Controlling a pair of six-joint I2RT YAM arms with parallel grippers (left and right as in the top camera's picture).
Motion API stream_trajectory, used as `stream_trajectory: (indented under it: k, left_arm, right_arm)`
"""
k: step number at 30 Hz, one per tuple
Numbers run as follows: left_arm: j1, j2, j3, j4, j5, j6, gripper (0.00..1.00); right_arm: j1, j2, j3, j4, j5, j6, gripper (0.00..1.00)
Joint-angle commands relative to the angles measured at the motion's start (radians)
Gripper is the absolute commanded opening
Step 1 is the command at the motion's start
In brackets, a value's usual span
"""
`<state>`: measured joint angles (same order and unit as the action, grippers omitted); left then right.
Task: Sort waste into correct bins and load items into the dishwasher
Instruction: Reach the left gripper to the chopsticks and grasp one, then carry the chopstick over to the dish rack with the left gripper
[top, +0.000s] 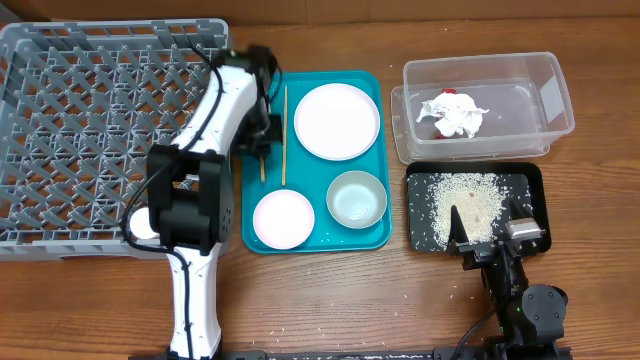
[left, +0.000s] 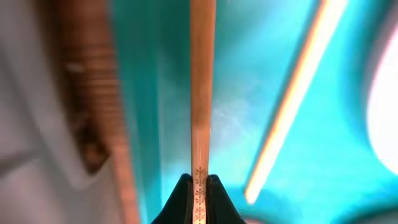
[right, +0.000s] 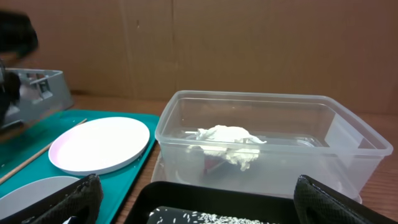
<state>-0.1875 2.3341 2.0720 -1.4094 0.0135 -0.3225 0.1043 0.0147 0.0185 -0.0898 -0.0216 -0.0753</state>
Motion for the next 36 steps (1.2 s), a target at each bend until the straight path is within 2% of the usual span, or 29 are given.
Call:
stream_trajectory:
  k: [1, 4, 9, 11, 14, 18, 25, 30, 32, 34, 36]
  left_arm:
    - [0.034, -0.088, 0.177, -0.08, -0.021, 0.014, 0.04]
    - [0.056, -0.154, 0.234, -0.137, -0.079, 0.038, 0.04]
    - [0.1, -0.216, 0.235, -0.202, -0.346, 0.039, 0.04]
    - [0.119, -0.211, 0.227, -0.202, -0.394, 0.051, 0.04]
    - [0.144, -0.201, 0.183, -0.144, -0.314, 0.15, 0.04]
    - [0.15, -0.194, 0.098, -0.07, -0.253, 0.212, 0.04]
    - [0.156, -0.194, -0.034, 0.023, -0.267, 0.223, 0.04]
    - [0.155, -0.194, -0.072, 0.045, -0.183, 0.213, 0.05]
    - [0.155, -0.194, -0.072, 0.043, -0.139, 0.203, 0.09]
    - [0.155, -0.194, -0.072, 0.039, -0.11, 0.203, 0.21]
    - [0.154, -0.194, -0.072, 0.034, -0.098, 0.203, 0.29]
  right_arm:
    - [-0.008, -0.012, -0.011, 0.009, 0.002, -0.001, 1.0]
    - [-0.008, -0.012, -0.011, 0.01, 0.002, -0.001, 1.0]
    - [-0.008, -0.012, -0.011, 0.01, 0.002, -0.001, 1.0]
    - [-0.008, -0.012, -0.011, 0.009, 0.002, -0.001, 1.0]
    - [-0.008, -0.012, -0.011, 0.009, 0.002, 0.0, 1.0]
    - [-0.008, -0.012, -0.011, 0.01, 0.002, -0.001, 1.0]
    - [-0.008, -0.012, -0.011, 0.01, 0.002, -0.001, 1.0]
    - [-0.008, -0.012, -0.011, 0.01, 0.002, 0.0, 1.0]
    - [-0.008, -0.012, -0.011, 0.009, 0.002, 0.0, 1.0]
    - [-0.008, -0.012, -0.011, 0.009, 0.002, -0.001, 1.0]
    - [-0.008, -0.012, -0.011, 0.009, 0.002, -0.001, 1.0]
